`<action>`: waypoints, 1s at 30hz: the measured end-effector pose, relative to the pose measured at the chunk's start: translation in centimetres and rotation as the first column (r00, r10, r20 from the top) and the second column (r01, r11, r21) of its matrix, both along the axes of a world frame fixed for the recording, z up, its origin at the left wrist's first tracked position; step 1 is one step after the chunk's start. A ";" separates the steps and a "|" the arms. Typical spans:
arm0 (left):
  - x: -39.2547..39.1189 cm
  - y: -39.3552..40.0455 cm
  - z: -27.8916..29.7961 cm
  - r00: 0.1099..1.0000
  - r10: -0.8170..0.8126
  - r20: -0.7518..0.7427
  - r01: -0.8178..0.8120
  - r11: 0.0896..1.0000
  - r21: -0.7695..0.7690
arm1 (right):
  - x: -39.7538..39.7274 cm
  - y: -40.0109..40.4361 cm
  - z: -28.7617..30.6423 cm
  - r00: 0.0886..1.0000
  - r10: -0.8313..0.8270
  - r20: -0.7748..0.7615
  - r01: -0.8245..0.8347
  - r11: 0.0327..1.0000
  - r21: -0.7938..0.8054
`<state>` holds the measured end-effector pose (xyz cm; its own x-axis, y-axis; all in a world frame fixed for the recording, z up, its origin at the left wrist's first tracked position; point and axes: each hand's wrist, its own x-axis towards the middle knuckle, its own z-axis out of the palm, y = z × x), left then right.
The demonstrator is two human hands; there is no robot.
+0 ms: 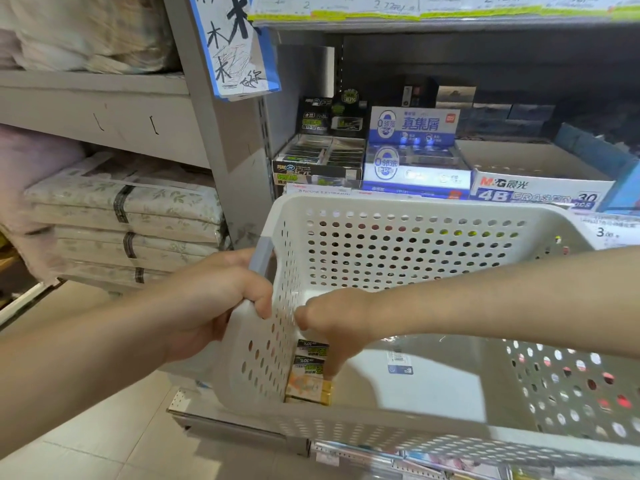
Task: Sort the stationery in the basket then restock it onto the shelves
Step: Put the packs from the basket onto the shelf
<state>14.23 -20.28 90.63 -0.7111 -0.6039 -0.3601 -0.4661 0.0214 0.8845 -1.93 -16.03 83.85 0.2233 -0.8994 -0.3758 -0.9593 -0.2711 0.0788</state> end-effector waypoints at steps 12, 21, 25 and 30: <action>0.5 0.3 -0.2 0.999 -0.027 -0.032 0.028 0.999 0.025 | -1.2 -0.3 -0.9 0.992 0.095 -0.078 -0.097 0.995 -0.022; 0.8 0.4 -0.1 0.998 -0.046 -0.044 0.047 0.999 0.011 | -2.3 0.0 0.9 0.981 -0.017 0.193 0.017 1.000 -0.001; 0.6 0.4 0.0 0.999 -0.038 -0.037 0.039 0.999 0.025 | -2.0 0.5 0.5 0.953 -0.303 -0.006 0.303 0.953 -0.004; 0.4 0.4 0.1 1.000 -0.024 -0.016 0.025 0.999 0.027 | -1.4 0.7 -1.3 0.945 -0.295 -0.143 0.309 0.947 0.089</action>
<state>14.64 -19.84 90.69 -0.7310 -0.5765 -0.3650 -0.4520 0.0084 0.8920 -3.37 -15.30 82.53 -0.1080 -0.8694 -0.4822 -0.9815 0.0163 0.1906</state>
